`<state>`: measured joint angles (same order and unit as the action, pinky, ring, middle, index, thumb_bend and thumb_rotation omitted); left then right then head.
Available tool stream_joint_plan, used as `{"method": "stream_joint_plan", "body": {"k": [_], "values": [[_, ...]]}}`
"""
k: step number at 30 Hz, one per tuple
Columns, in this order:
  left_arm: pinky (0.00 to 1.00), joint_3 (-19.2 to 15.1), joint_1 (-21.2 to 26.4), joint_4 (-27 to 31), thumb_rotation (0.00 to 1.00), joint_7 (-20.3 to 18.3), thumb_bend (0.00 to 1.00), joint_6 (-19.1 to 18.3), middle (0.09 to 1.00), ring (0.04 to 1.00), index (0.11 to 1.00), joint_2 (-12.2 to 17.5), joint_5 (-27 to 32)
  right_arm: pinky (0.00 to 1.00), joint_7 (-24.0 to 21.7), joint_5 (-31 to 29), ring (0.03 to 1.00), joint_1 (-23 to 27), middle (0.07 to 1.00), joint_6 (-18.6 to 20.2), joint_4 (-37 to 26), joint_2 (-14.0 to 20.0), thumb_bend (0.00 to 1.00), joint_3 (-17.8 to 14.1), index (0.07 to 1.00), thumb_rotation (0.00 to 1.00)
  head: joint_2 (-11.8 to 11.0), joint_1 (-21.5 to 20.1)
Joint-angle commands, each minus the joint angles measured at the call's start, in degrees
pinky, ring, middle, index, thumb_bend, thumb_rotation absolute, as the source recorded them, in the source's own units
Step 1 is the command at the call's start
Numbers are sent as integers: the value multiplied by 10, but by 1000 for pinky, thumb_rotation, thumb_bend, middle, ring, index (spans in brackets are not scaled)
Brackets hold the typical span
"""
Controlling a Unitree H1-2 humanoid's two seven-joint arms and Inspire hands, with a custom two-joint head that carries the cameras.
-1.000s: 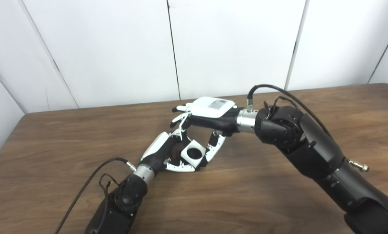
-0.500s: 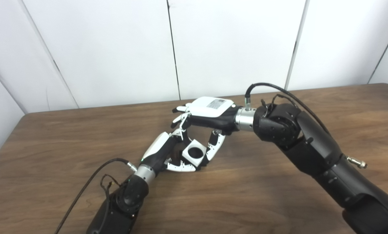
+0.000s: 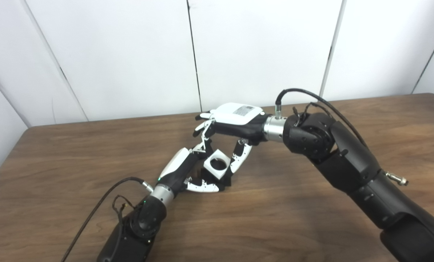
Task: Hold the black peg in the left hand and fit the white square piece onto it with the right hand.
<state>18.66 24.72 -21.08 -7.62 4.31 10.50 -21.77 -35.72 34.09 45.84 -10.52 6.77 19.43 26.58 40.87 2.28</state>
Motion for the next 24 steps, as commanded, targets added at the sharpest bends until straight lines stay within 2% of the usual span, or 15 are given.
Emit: {"method": "stream_joint_plan", "body": {"k": [1, 16, 24], "values": [[1000, 16, -9, -14, 79, -25, 521, -24, 1000, 1000, 494, -6, -7, 1000, 17, 1, 987, 32, 862, -13, -3, 1, 521, -9, 480, 143, 1, 1], [1000, 15, -9, -3, 79, -31, 521, -39, 1000, 1000, 494, -5, -3, 1000, 27, 14, 979, 26, 859, -16, 18, -7, 522, -4, 480, 142, 5, 4], [1000, 17, -8, 0, 79, -29, 521, -40, 1000, 1000, 494, -5, -6, 1000, 27, 14, 985, 17, 863, -4, 26, -12, 522, -2, 480, 141, 7, 8]]}}
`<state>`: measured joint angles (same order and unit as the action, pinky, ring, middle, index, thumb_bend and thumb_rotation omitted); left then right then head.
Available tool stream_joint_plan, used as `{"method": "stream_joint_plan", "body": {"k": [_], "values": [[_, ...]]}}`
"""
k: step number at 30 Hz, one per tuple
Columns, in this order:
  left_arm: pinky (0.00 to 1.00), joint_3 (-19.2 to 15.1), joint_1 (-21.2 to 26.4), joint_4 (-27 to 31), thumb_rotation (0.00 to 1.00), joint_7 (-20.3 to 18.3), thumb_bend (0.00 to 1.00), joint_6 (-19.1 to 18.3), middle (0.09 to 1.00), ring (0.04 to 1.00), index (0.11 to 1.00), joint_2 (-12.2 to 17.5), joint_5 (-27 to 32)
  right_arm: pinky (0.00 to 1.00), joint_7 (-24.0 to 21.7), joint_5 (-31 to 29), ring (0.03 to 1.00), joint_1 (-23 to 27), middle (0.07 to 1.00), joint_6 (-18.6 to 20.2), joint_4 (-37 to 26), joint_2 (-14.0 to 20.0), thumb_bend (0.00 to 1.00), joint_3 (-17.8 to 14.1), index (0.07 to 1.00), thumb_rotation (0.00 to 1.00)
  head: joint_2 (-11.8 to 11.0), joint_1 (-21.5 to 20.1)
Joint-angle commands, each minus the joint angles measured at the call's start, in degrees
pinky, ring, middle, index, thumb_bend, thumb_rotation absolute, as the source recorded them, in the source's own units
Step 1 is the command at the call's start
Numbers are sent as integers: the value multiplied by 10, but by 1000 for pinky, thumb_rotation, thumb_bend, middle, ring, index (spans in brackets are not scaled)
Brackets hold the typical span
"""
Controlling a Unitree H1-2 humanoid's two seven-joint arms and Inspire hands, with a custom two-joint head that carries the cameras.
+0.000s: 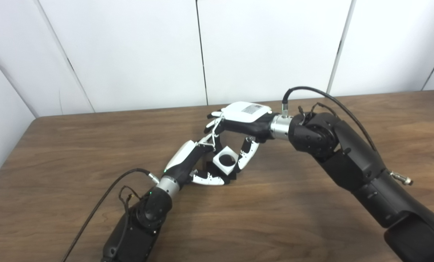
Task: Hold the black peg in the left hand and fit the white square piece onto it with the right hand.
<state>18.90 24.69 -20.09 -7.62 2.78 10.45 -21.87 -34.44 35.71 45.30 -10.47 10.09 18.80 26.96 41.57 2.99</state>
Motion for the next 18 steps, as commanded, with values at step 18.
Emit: {"method": "stream_joint_plan", "body": {"k": [18], "values": [[1000, 16, -9, -11, 79, -19, 521, -17, 995, 1000, 494, -6, -10, 1000, 36, -2, 988, 7, 861, -5, 30, -23, 519, 1, 480, 142, 3, 9]]}}
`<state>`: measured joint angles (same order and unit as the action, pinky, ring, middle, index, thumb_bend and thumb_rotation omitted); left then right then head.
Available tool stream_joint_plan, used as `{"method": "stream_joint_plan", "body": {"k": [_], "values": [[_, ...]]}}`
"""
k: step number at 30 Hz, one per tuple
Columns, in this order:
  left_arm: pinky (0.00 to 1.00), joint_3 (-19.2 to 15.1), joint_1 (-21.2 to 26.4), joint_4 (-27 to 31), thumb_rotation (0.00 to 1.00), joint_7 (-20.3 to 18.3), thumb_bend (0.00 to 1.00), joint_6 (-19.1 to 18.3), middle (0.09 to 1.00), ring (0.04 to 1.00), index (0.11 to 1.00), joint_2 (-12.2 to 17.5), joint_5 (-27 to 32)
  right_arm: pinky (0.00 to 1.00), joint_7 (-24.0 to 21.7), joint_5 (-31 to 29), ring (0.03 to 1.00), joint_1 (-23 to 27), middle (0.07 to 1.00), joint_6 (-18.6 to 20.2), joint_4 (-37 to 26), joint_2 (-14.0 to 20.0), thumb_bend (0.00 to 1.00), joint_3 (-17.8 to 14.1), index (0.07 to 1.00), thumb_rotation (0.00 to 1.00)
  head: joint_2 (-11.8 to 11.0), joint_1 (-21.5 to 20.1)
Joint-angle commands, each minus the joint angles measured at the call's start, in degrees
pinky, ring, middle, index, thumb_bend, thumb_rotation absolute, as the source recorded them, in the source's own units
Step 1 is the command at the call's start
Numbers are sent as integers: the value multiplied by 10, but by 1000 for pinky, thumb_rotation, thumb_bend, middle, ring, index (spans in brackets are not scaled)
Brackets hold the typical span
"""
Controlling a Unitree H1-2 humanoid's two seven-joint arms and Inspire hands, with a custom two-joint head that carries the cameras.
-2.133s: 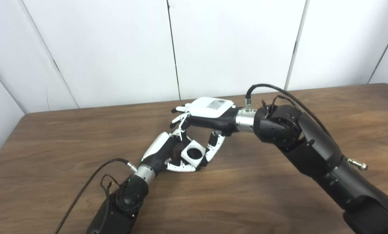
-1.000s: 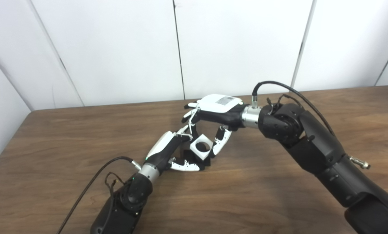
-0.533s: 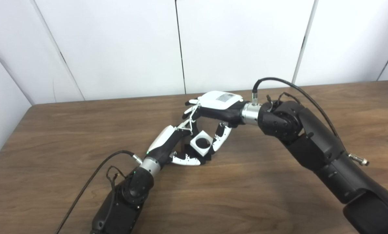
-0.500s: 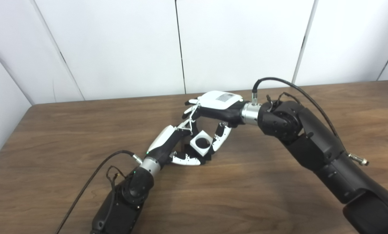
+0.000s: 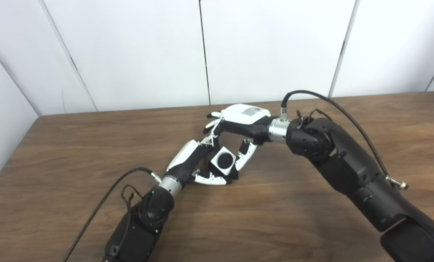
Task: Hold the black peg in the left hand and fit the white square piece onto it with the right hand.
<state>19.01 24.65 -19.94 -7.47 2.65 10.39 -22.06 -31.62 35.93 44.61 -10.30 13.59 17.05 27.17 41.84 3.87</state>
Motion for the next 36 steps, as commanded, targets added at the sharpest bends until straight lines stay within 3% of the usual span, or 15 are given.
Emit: {"method": "stream_joint_plan", "body": {"k": [1, 16, 19, 22, 27, 36], "values": [[1000, 15, -9, -11, 79, -20, 521, -17, 995, 1000, 494, -5, -9, 1000, 9, -4, 989, 13, 861, -5, -4, -6, 519, -1, 480, 142, 0, 0], [1000, 10, -10, -14, 80, -25, 521, -16, 1000, 1000, 494, -4, 1, 1000, 12, 3, 983, 8, 861, -2, 9, 4, 518, 2, 482, 144, 2, -1], [1000, 10, -10, -13, 79, -26, 521, -19, 1000, 1000, 494, -3, 2, 1000, -12, 8, 999, 11, 932, 28, -4, 9, 785, 3, 795, 287, 1, -5], [1000, 9, -10, -11, 78, -28, 521, -21, 1000, 1000, 494, -2, 4, 1000, -24, 11, 1000, 11, 977, 46, -15, 13, 888, 1, 964, 344, 1, -5], [1000, 11, -9, -14, 80, -27, 521, -11, 1000, 1000, 494, 1, 1, 1000, -34, 12, 1000, 8, 1000, 59, -29, 22, 971, -6, 1000, 393, 2, -5], [1000, 9, -11, -12, 78, -30, 521, -16, 1000, 1000, 494, 1, 7, 1000, -37, 5, 1000, -3, 1000, 79, -48, 43, 956, -32, 1000, 368, 3, -6]]}}
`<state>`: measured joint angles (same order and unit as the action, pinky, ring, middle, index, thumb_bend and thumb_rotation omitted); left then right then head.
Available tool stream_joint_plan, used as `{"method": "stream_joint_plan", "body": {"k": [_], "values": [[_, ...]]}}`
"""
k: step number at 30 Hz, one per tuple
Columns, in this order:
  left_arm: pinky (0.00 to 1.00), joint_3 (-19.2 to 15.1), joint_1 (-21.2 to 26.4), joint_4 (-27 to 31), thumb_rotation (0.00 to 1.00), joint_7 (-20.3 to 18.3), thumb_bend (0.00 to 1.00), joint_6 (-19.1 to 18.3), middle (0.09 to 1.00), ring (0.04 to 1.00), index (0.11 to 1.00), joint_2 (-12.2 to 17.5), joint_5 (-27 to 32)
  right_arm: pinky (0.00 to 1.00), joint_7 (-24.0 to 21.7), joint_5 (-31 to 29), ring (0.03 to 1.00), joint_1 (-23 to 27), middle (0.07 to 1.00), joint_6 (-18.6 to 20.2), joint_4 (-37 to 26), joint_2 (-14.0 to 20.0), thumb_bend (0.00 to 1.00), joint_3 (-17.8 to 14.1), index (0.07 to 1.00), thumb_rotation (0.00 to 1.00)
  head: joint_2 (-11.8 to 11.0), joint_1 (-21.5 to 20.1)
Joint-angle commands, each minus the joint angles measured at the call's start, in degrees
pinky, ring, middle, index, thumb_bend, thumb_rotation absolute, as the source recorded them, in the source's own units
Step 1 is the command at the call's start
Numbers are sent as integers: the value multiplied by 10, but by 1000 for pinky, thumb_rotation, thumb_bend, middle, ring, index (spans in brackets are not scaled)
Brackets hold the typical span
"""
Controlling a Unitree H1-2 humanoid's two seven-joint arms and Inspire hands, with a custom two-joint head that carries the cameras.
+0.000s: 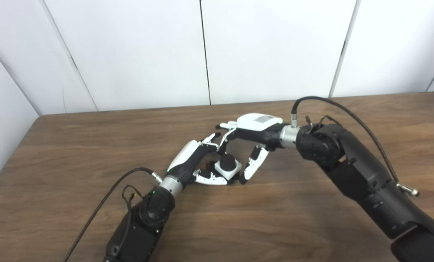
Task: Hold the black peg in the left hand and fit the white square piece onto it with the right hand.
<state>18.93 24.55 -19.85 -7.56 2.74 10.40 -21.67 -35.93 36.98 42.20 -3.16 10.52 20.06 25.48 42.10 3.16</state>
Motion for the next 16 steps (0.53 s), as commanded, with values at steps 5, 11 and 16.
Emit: {"method": "stream_joint_plan", "body": {"k": [5, 11, 16], "values": [[1000, 9, -10, -10, 79, -31, 521, -22, 1000, 1000, 494, 2, 2, 999, 23, -17, 1000, 9, 982, 6, -21, 24, 911, -36, 977, 323, 0, -2], [1000, 9, -8, -15, 79, -29, 521, -19, 1000, 1000, 494, 2, 0, 913, 82, -48, 951, -23, 910, 1, -21, 20, 820, -85, 835, 256, -2, -11], [1000, 10, -6, -21, 78, -28, 521, -11, 1000, 1000, 494, 1, 1, 775, 146, -65, 907, -69, 878, 26, -36, -4, 819, -134, 794, 234, -5, -13]]}}
